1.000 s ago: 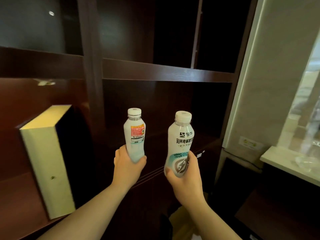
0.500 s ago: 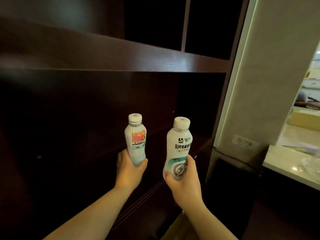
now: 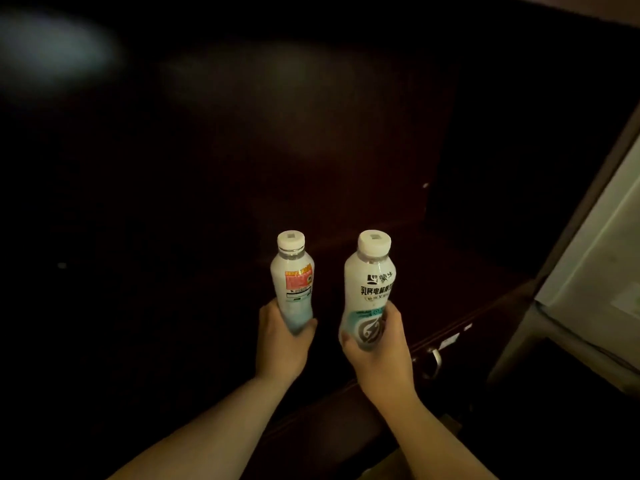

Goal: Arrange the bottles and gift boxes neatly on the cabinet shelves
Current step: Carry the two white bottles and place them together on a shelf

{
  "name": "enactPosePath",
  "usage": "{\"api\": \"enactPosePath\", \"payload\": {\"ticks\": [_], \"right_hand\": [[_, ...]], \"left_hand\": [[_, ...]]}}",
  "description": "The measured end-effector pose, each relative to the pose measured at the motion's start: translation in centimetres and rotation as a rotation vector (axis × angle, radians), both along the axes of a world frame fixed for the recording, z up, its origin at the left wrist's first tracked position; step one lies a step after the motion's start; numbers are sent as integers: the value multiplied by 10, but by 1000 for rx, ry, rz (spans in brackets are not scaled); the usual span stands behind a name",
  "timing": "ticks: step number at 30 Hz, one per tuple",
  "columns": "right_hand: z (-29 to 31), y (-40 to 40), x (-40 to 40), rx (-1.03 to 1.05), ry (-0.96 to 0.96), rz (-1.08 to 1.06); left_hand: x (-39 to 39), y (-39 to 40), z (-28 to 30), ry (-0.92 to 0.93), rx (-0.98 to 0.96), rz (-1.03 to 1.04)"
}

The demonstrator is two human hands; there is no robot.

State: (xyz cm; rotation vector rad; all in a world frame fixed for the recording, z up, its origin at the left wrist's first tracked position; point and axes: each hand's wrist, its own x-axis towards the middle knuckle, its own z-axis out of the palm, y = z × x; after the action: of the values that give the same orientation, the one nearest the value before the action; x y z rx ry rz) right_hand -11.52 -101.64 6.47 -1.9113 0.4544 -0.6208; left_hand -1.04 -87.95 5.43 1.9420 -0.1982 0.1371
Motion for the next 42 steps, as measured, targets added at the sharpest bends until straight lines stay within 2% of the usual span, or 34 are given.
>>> {"api": "enactPosePath", "payload": {"ticks": [7,13,18,23,29,34,42], "right_hand": [[-38,-64,33,16,36,85],[-61,-81,43,30,72,150],[-67,-81,45,-14,74,124],[-70,-78,46,-83,69,95],[-65,-76,44,-121,74,93],[-63,-76,43,-145,74,87],[-64,-73,44,-176,62,63]], "left_hand": [[10,-56,-33,-28,49,128],[25,-69,-51,-46,56,183],[36,-68,-55,-43,78,186],[35,-67,-56,-9,55,166],[35,-56,-51,123,-9,13],[36,-58,-49,109,-39,58],[38,-49,-52,128,-53,-24]]}}
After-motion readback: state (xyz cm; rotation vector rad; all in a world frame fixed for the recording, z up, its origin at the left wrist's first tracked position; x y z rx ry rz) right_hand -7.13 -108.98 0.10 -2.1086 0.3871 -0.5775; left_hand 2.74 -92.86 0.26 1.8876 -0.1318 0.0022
